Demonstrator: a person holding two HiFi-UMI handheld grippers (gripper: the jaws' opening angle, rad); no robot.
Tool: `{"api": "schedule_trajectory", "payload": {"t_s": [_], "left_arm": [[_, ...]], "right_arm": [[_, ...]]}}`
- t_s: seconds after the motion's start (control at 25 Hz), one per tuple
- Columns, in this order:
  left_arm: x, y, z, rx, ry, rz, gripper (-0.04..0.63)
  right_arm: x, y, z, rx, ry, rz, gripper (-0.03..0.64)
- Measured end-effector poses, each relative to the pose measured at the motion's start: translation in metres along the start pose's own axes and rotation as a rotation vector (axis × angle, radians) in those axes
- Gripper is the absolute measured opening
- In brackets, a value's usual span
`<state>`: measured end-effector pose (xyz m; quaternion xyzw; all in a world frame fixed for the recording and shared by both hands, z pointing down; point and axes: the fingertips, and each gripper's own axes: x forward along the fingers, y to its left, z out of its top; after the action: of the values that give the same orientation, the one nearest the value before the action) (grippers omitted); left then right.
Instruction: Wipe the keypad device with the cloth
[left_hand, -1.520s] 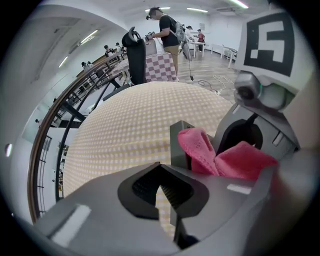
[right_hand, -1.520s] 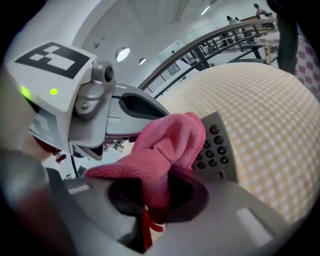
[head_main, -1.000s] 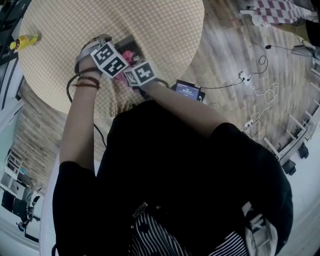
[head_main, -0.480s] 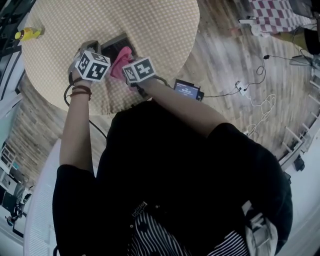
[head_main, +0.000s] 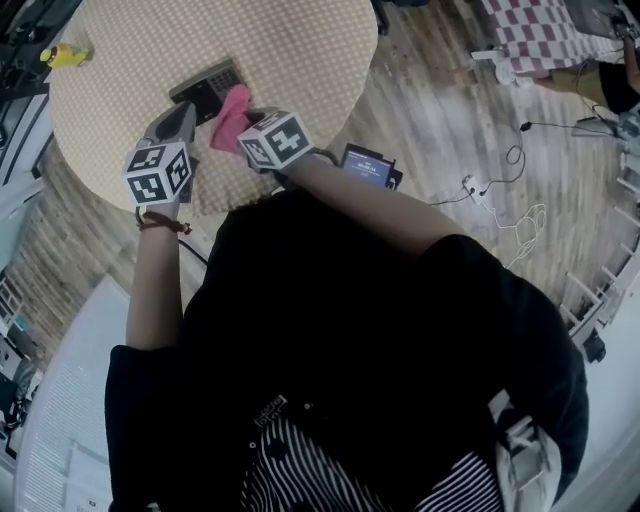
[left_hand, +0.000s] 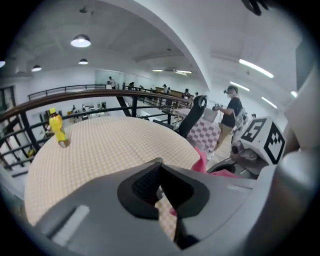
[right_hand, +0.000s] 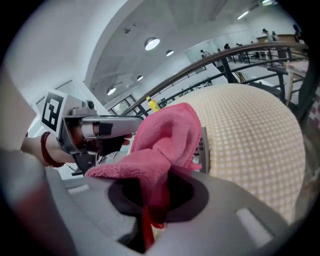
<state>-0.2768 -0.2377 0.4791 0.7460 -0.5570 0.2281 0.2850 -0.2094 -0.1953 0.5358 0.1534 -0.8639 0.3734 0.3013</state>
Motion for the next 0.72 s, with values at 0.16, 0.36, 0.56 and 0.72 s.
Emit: {"api": "schedule_trajectory", "payload": {"t_s": [0.16, 0.36, 0.56, 0.72], "left_arm": [[-0.03, -0.031, 0.016, -0.115, -0.123, 0.012, -0.002], [-0.062, -0.08, 0.037, -0.057, -0.27, 0.041, -0.002], [-0.076, -0.1, 0.044, -0.055, -0.34, 0.049, -0.002], [-0.073, -0.129, 0.046, -0.015, -0.313, 0.062, 0.0]], "right_arm": [[-0.044, 0.012, 0.009, -0.111, -0.061, -0.016, 0.064], [-0.103, 0.02, 0.028, -0.198, -0.203, -0.054, 0.063], [-0.13, 0.033, 0.031, -0.259, -0.253, -0.034, 0.063], [-0.163, 0.034, 0.034, -0.304, -0.284, -0.018, 0.063]]}}
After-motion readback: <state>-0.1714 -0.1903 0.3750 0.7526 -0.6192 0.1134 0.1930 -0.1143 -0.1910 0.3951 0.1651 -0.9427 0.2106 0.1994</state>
